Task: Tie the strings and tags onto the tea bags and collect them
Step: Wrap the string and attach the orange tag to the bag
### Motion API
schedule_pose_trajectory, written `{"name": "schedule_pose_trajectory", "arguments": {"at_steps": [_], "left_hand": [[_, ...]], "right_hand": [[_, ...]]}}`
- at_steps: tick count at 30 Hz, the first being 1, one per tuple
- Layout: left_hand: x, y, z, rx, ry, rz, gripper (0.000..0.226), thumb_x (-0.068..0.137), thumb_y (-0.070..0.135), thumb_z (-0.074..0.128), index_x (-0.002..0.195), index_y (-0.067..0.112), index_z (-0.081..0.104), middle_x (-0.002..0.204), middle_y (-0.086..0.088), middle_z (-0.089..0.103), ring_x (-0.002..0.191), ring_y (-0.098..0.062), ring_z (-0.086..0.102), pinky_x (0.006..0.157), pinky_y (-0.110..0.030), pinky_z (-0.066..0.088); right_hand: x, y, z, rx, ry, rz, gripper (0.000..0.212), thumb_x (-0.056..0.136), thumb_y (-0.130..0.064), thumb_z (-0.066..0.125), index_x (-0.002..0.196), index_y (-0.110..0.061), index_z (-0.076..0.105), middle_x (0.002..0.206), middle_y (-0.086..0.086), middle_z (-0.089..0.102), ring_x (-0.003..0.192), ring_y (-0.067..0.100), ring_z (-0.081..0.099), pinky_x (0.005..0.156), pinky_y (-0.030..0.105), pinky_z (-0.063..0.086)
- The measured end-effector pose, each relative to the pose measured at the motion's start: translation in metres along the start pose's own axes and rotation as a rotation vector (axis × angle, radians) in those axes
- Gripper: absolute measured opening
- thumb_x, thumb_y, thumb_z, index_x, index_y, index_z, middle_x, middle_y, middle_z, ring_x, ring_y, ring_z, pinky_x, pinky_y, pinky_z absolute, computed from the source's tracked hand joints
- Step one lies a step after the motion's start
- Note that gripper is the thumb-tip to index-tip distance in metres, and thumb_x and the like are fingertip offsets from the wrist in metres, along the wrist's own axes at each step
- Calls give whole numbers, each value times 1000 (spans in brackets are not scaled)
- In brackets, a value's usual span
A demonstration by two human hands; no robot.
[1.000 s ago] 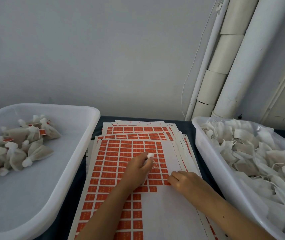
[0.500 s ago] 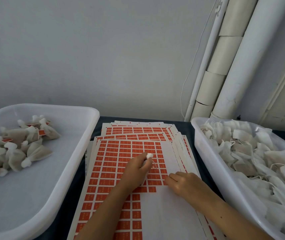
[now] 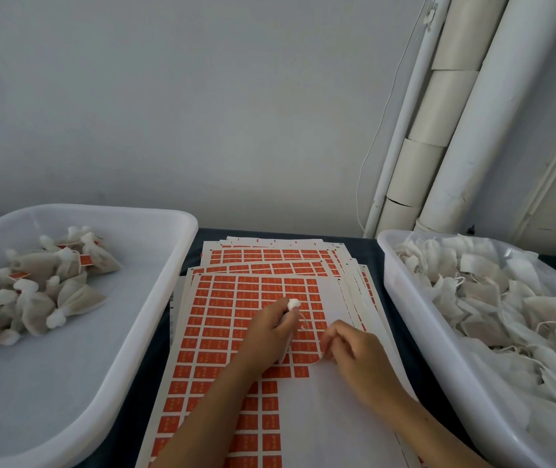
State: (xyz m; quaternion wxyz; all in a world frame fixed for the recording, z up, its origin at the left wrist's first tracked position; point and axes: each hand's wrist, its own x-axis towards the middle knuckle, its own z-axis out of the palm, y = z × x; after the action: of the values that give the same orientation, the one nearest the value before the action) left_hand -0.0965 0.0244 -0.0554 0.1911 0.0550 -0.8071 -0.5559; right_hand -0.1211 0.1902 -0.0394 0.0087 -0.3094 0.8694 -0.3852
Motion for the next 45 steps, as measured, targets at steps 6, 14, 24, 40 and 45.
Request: {"name": "schedule_pose_trajectory", "arguments": {"at_steps": [6,14,24,40,45], "left_hand": [[-1,1,0,-39,18,-38,29,99,25,43,73,21,54,58,12,54,51,4,51,51,-5,41],[-2,13,-9,-282,99,-152,27,96,33,46,76,20,58,61,13,63,56,-2,62,55,-9,45],[-1,17,-16,-451,202,-210,16,90,21,59,84,10,68,77,-5,70,67,-19,63,59,-26,51],[-1,19,-11,-486,209,-129,5,90,14,59,94,14,61,82,-1,72,71,-15,68,62,-20,53],[-3,18,-14,-538,155,-112,21,92,8,53,84,13,72,90,-5,72,74,-17,65,65,-27,54]], "right_hand": [[2,-8,8,13,130,84,15,83,-32,67,84,-31,52,82,-20,60,73,4,62,70,8,48],[13,-16,0,120,420,24,26,83,-23,67,106,-33,59,82,-19,65,73,-3,64,64,4,47],[55,-30,-4,564,479,177,9,79,-26,72,78,-31,65,77,-24,67,77,-3,66,65,12,50],[44,-34,18,1038,373,180,23,73,-35,64,88,-17,66,86,0,71,81,23,68,69,25,55],[43,-30,11,1073,351,153,15,72,-38,64,82,-28,68,94,-4,72,88,20,68,74,29,54]]}}
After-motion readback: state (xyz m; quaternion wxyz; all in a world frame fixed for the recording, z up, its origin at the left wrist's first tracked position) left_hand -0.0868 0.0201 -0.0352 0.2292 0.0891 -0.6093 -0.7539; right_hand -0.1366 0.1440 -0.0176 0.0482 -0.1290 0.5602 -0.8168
